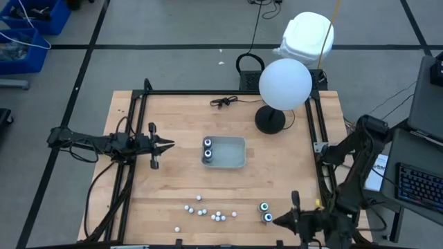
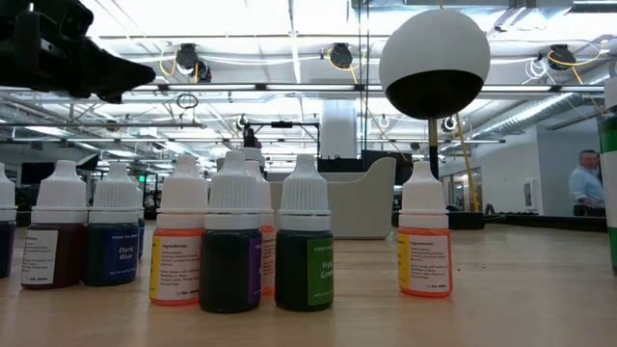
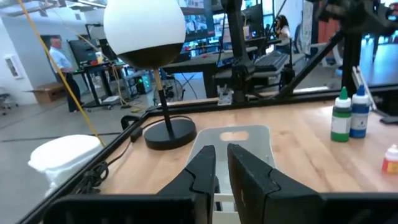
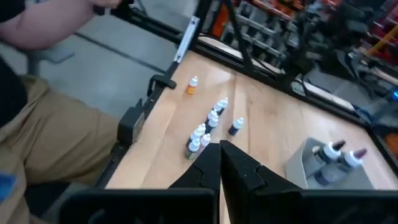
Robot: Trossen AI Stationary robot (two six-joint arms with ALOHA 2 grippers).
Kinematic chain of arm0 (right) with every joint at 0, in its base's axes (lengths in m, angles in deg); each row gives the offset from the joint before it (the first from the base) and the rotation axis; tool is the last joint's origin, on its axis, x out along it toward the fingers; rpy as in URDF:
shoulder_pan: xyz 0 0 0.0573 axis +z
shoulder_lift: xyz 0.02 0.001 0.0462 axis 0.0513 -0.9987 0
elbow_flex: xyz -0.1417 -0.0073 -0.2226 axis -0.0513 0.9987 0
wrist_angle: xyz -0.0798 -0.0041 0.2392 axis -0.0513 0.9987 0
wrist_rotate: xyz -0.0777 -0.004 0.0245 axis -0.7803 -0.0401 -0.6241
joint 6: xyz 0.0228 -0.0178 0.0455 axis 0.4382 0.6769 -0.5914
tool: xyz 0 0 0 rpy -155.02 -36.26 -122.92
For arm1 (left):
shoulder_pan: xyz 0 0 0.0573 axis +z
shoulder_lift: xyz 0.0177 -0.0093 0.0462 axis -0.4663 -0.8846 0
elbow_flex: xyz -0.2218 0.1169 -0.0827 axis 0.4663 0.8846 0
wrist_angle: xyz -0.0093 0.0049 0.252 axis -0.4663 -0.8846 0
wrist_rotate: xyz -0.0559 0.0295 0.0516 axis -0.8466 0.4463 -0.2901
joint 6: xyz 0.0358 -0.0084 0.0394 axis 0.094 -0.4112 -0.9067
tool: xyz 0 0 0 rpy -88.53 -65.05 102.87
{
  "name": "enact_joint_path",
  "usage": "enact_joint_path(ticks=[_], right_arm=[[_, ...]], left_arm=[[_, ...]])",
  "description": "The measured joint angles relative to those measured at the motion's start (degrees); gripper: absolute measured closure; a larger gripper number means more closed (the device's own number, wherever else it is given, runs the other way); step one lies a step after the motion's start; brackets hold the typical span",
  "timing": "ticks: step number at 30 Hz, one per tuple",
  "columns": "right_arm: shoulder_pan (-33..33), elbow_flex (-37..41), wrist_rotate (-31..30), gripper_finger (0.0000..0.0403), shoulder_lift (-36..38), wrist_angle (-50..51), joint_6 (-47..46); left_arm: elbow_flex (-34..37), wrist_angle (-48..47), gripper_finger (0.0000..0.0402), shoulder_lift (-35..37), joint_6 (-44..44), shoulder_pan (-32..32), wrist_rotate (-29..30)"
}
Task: Pick & Place food coloring
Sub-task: Put the large blue food coloring bottle into the gray bin
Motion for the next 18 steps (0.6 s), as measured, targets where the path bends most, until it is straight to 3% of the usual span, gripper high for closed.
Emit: enact_joint_path(ticks=[7, 18], right_arm=[[0.17, 0.12, -0.97, 0.0385, -4.11, -1.95, -3.89], [0.38, 0.16, 0.58, 0.0229, -6.58, -0.88, -5.81]], left_arm=[[-0.01, -0.04, 0.035, 0.0, 0.85, 0.0, -0.01], [-0.02, -0.12, 0.035, 0.0, 1.89, 0.0, -0.05]])
